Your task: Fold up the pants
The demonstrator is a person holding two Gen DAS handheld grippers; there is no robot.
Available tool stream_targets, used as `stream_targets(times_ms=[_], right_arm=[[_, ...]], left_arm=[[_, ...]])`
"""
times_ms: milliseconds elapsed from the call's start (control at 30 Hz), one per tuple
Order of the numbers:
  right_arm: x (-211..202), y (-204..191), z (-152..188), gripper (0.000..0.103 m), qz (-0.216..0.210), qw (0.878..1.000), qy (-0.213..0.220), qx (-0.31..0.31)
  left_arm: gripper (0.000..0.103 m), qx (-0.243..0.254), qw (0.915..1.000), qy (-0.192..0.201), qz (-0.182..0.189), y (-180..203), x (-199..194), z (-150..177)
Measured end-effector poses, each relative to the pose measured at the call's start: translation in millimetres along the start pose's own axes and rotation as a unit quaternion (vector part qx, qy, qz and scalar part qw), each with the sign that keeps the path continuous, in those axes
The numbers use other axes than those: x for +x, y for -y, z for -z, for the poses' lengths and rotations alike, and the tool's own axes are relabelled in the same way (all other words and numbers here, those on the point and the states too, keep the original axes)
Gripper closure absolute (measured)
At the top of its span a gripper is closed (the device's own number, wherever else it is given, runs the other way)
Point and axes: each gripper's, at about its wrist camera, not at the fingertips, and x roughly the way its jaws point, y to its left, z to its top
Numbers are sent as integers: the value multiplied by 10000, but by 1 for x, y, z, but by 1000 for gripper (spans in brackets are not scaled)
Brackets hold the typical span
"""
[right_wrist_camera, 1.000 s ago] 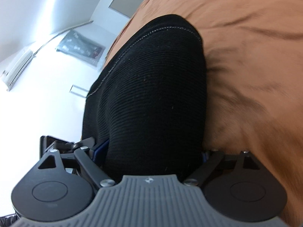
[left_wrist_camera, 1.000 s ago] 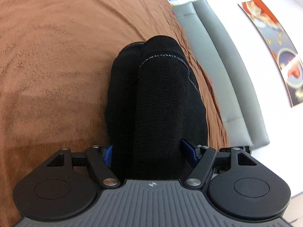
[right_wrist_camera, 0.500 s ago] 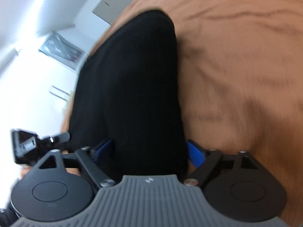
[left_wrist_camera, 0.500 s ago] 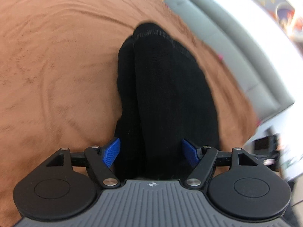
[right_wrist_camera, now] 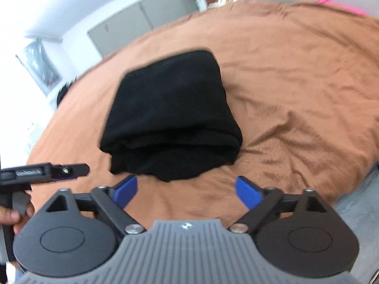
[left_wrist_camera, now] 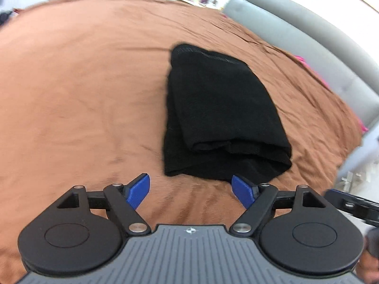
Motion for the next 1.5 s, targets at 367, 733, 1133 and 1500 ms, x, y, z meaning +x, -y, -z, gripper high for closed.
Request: stream_targets(times_ms=[367,733,1133,1500], right_arm=[[-99,-73,8,5,1028,9879,1060,-464],[-154,-106,33,5,1599,9706,1777,-297],[-149,-123,33,5,1684,9711,1627,-461],[-145,-127,39,5,1828,9707,1426,-638]], left_arm=[[3,633,9950,757,-156,41,-86,2],[0,954,9882,1004,-655,58,-110,25],[0,718,9910,967,-592,47,-112,25],[0,820,9904,879,-687,61,-99,28]])
